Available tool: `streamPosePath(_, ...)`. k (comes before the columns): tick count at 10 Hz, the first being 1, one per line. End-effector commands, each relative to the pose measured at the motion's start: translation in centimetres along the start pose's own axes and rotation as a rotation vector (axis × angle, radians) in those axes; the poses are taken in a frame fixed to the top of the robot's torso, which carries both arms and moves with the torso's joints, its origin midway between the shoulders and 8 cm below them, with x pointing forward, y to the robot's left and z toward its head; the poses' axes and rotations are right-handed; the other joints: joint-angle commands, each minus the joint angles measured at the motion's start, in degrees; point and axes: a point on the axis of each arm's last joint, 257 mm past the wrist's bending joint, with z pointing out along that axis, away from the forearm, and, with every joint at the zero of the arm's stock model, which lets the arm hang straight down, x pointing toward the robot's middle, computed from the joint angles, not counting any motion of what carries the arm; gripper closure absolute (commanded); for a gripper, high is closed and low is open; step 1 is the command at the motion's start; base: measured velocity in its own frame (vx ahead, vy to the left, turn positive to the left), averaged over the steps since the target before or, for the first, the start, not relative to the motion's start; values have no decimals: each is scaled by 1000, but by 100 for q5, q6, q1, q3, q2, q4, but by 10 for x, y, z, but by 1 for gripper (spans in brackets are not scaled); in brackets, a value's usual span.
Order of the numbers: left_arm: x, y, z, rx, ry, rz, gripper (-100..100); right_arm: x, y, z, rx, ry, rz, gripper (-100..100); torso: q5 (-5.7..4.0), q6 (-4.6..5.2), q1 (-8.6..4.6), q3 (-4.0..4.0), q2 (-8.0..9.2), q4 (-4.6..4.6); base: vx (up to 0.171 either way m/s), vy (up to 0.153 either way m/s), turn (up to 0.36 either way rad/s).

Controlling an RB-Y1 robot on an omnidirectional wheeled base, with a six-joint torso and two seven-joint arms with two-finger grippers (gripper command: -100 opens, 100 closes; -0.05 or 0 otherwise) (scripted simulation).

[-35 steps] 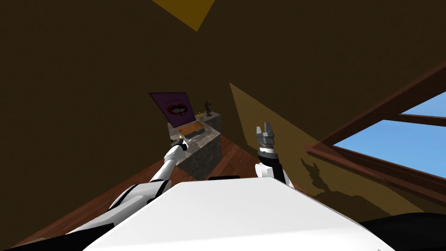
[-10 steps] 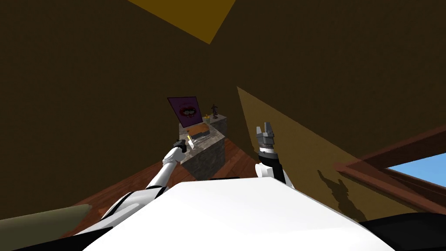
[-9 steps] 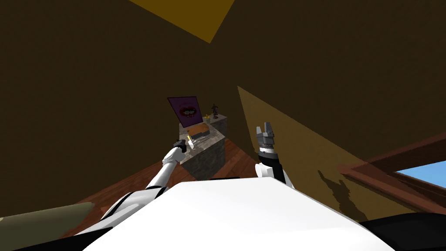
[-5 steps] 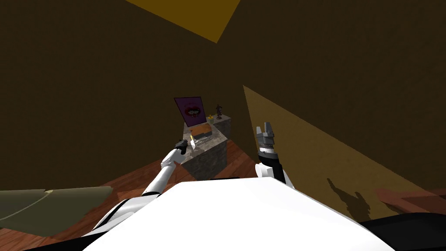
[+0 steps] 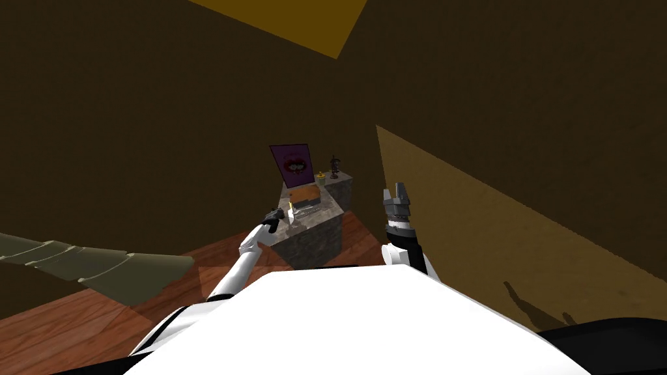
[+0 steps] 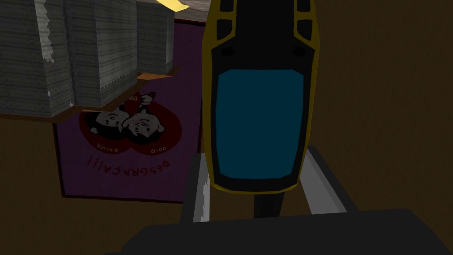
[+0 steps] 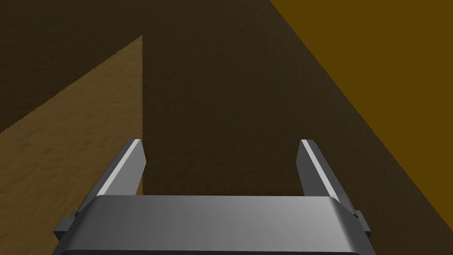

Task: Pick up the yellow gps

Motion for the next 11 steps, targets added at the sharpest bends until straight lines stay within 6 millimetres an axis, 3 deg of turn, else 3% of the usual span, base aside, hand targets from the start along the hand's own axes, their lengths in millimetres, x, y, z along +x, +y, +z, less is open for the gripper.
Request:
streamPosePath(1,9,-14,-12,62,8,7,100,0,0,0,0,0,0,0,0,0,0,0,0,0,133,-89,271)
streamPosePath(3,2,-21,-13,77,-3,26,100,0,0,0,0,0,0,0,-3,-9,-15,-8,-15,-3,84,-79,207)
streamPosePath(4,7,-35,-25,137,-3,16,100,0,0,0,0,0,0,0,-1,0,-2,2,4,0,95,-106,338)
streamPosePath(6,2,-40,-26,149,-12,39,100,0,0,0,0,0,0,0,-6,-7,-21,-1,-4,0,70,-89,180)
streamPosePath(8,0,-59,-40,219,-27,33,100,0,0,0,0,0,0,0,-4,-14,-8,1,-1,1,99,-88,343)
streamPosePath(10,2,-56,-40,213,-24,40,100,0,0,0,0,0,0,0,-5,6,-8,3,3,3,32,-52,11)
streamPosePath(11,2,-57,-40,215,-25,43,0,0,0,0,0,0,0,0,-4,2,8,9,13,5,4,-7,2)
